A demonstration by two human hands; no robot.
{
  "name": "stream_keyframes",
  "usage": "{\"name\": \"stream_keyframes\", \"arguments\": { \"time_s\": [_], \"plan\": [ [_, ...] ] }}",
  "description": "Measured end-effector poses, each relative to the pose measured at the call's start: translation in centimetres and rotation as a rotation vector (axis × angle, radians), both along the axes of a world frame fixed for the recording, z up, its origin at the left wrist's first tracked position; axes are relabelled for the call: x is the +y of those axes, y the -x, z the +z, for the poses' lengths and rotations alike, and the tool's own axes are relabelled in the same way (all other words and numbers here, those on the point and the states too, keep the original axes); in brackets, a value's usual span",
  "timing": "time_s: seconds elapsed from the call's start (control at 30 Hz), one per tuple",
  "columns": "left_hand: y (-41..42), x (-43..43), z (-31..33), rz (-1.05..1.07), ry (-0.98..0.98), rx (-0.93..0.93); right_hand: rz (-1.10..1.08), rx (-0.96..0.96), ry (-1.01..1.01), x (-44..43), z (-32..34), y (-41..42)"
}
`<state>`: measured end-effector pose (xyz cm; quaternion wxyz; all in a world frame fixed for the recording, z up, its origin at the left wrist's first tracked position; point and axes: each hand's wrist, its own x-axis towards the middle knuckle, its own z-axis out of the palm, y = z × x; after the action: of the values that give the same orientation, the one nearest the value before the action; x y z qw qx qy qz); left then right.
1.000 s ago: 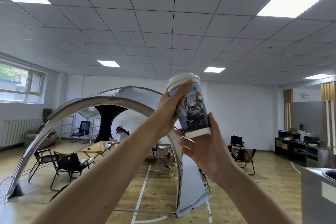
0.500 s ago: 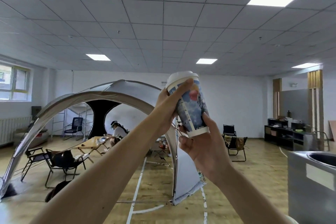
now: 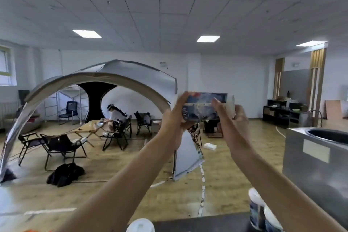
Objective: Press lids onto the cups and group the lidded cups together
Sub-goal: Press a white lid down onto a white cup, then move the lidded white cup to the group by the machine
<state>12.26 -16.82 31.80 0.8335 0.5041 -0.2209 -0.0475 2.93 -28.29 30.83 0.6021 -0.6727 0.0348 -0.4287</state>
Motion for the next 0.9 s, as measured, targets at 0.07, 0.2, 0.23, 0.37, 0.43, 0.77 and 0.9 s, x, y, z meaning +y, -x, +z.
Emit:
{"name": "stream_keyframes", "arguments": {
  "time_s": [0.07, 0.2, 0.23, 0.37, 0.43, 0.77, 0.9],
  "plan": [
    [0.6, -1.0, -3.1, -0.135, 0.054, 0.134, -0.109, 0.038, 0.163, -1.3, -0.3, 0.1],
    [1.9, -3.4, -8.8, -0.297, 0.155, 0.368, -0.201, 0.185, 0.391, -2.8, -1.3, 0.1],
    [2.1, -3.9, -10.0, -0.306, 0.157, 0.397, -0.220, 0.243, 0.434, -3.3, -1.8, 0.1],
    [1.8, -5.3, -13.5, -0.239, 0.050, 0.329, -0.178, 0.506, 0.523, -6.8, -4.6, 1.1],
    [0.8, -5.9, -14.6, -0.116, -0.048, 0.189, -0.085, 0.623, 0.561, -8.5, -6.4, 2.2],
    [-0.2, -10.7, -19.5, -0.059, -0.776, -0.358, 0.000, 0.761, 0.348, -11.3, -23.9, 2.9],
    [-1.0, -12.6, -22.2, -0.177, -1.026, -0.418, -0.056, 0.739, 0.225, -12.0, -30.3, 1.6]
  ]
}}
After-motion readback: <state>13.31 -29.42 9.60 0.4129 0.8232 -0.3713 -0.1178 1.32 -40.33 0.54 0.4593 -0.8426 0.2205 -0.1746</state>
